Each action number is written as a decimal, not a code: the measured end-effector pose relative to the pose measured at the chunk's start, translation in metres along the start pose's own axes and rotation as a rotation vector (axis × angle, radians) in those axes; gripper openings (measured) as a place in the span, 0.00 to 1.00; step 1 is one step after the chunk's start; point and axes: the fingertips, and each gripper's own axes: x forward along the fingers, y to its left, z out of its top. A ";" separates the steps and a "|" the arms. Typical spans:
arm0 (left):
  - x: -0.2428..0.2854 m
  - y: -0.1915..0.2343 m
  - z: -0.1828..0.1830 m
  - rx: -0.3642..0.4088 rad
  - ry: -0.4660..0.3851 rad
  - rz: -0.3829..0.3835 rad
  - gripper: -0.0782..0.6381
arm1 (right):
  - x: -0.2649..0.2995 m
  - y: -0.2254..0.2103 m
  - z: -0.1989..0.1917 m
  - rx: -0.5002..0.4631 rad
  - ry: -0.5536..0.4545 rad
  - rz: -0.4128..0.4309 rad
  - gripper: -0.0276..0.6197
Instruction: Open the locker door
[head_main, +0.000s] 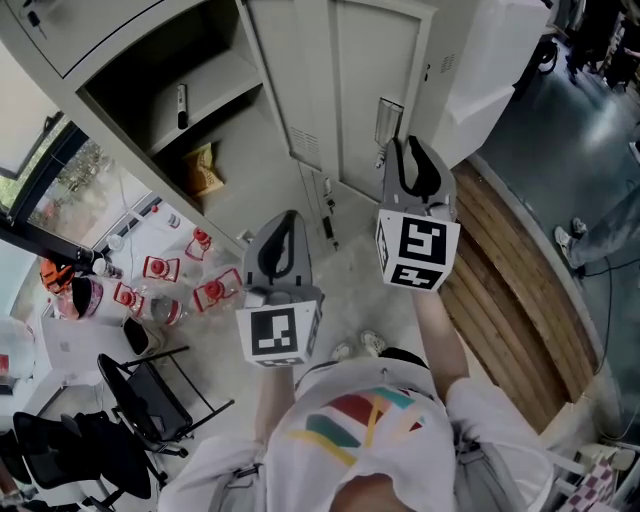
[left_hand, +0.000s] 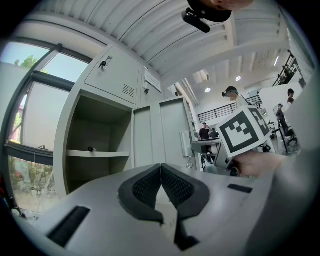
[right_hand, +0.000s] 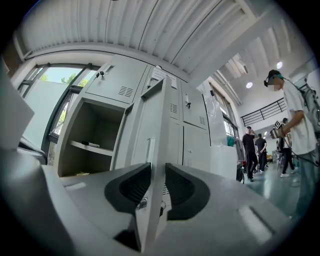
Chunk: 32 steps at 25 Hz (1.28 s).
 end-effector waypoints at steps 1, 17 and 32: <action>0.001 0.000 0.000 0.002 -0.002 0.000 0.13 | -0.001 0.001 0.000 -0.002 -0.002 0.002 0.18; 0.006 0.003 -0.001 -0.016 -0.013 0.002 0.13 | -0.024 0.023 0.036 -0.050 -0.115 0.062 0.18; -0.003 0.017 -0.002 -0.021 -0.014 0.039 0.13 | -0.050 0.068 0.064 -0.023 -0.222 0.207 0.05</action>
